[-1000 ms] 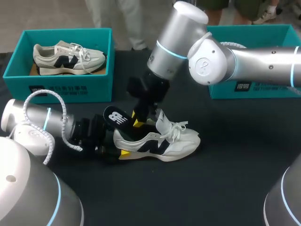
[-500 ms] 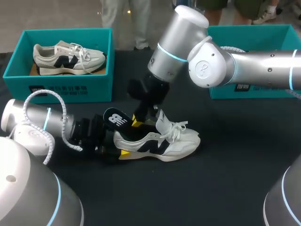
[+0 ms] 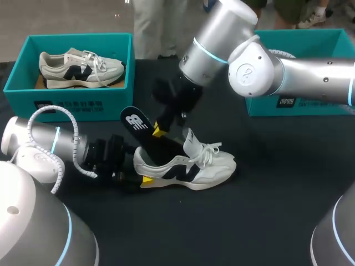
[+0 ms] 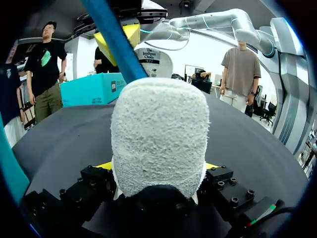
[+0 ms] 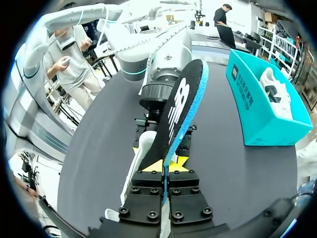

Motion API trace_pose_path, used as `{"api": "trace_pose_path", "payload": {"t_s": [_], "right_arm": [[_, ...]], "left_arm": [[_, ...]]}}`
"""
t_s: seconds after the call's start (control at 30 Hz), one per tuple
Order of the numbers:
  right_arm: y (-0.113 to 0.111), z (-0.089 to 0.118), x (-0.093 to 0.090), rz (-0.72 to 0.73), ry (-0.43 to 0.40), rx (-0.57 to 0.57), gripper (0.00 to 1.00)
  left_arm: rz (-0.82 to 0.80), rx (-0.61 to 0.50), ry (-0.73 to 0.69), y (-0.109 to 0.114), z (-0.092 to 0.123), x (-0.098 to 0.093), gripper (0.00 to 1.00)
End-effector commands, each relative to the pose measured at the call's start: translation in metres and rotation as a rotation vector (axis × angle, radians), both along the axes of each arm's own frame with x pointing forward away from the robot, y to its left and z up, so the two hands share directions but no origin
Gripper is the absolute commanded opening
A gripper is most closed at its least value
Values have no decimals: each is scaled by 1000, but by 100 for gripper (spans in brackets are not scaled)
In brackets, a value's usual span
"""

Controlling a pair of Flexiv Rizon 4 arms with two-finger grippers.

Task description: Take the shoe out of the shoebox, open the shoe tongue, remove and reinsert the insole, then place the shoe into the shoebox

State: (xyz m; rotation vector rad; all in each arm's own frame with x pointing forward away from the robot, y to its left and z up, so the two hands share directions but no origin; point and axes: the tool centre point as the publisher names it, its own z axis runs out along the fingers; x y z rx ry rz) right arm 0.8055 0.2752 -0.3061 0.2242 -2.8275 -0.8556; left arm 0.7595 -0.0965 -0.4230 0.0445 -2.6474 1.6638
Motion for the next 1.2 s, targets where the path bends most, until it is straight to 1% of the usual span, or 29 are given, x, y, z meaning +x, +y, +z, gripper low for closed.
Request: {"api": "trace_pose_path", "payload": {"t_s": [0.03, 0.37, 0.53, 0.87, 0.9, 1.2], "right_arm": [[-3, 14, 3, -23, -11, 10, 0], [-2, 47, 22, -95, -50, 60, 0], [-1, 61, 28, -149, -61, 134, 0], [-4, 90, 46, -219, -90, 207, 0], [-4, 93, 48, -226, -104, 214, 0], [-4, 93, 48, -226, -104, 214, 0]], "left_arm": [[0, 3, 0, 0, -1, 0, 0], [0, 3, 0, 0, -1, 0, 0], [0, 3, 0, 0, -1, 0, 0], [0, 3, 0, 0, -1, 0, 0], [0, 3, 0, 0, -1, 0, 0], [0, 3, 0, 0, -1, 0, 0]]}}
